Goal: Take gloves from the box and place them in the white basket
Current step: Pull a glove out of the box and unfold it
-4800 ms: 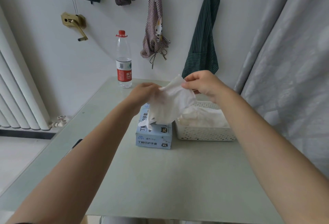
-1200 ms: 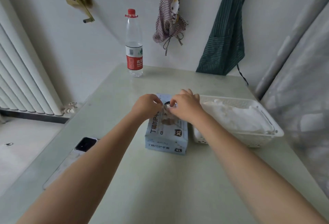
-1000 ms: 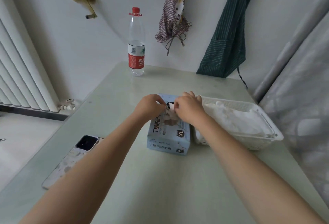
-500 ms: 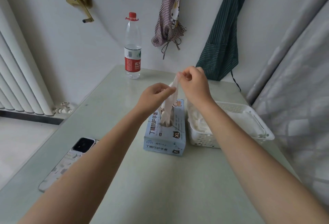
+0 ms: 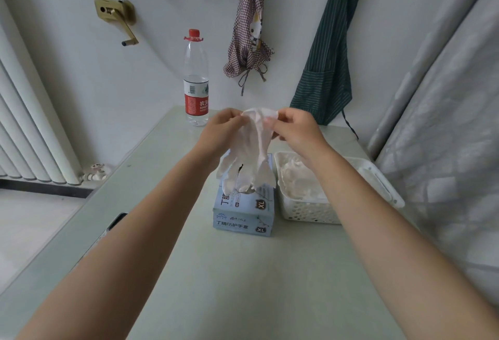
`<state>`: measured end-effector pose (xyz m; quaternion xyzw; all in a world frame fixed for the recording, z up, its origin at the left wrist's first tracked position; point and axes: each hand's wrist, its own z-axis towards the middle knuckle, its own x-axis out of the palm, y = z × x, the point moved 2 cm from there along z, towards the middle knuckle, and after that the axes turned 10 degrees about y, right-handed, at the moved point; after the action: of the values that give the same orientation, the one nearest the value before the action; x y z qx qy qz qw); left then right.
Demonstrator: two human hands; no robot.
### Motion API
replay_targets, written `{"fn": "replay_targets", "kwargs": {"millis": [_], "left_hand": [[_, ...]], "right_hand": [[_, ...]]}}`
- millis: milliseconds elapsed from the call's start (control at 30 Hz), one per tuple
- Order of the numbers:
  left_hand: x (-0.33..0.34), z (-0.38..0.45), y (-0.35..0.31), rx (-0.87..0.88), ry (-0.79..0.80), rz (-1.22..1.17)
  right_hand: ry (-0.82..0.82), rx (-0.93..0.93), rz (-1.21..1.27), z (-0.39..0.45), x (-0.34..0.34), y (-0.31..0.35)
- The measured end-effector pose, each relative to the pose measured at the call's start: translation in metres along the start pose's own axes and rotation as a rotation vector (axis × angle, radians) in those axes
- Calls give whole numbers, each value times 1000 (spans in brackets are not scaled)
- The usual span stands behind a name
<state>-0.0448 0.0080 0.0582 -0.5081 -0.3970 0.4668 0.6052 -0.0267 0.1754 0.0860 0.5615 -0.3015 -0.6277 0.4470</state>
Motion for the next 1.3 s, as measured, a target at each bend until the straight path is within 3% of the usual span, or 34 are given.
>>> {"fn": "replay_targets", "kwargs": {"millis": [100, 267, 533, 633, 667, 767, 833, 933, 1033, 1200, 1300], "left_hand": [[2, -4, 0, -40, -6, 88], [6, -16, 10, -137, 273, 380], [-6, -12, 11, -267, 435, 764], [-13, -10, 14, -297, 501, 1036], [-11, -9, 11, -256, 494, 986], [2, -10, -7, -71, 529, 413], [10, -7, -10, -16, 556, 281], [9, -2, 3, -108, 469, 349], [-4, -2, 21, -237, 433, 170], [0, 6, 29, -281, 348, -4], [2, 14, 27, -300, 254, -18]], "right_hand": [[-132, 10, 43, 0, -8, 4], [-268, 7, -1, -7, -17, 19], [-422, -68, -61, -19, -33, 32], [-374, -79, -98, -18, -33, 36], [-308, -71, -124, -17, -31, 36], [-65, -64, -217, -15, -18, 41], [-9, -81, -229, -15, -11, 42], [-93, -132, -190, -14, -14, 42], [-228, -112, -122, -13, -30, 34], [-303, 138, -59, -8, -58, -14], [-230, 275, -24, -12, -60, -38]]}}
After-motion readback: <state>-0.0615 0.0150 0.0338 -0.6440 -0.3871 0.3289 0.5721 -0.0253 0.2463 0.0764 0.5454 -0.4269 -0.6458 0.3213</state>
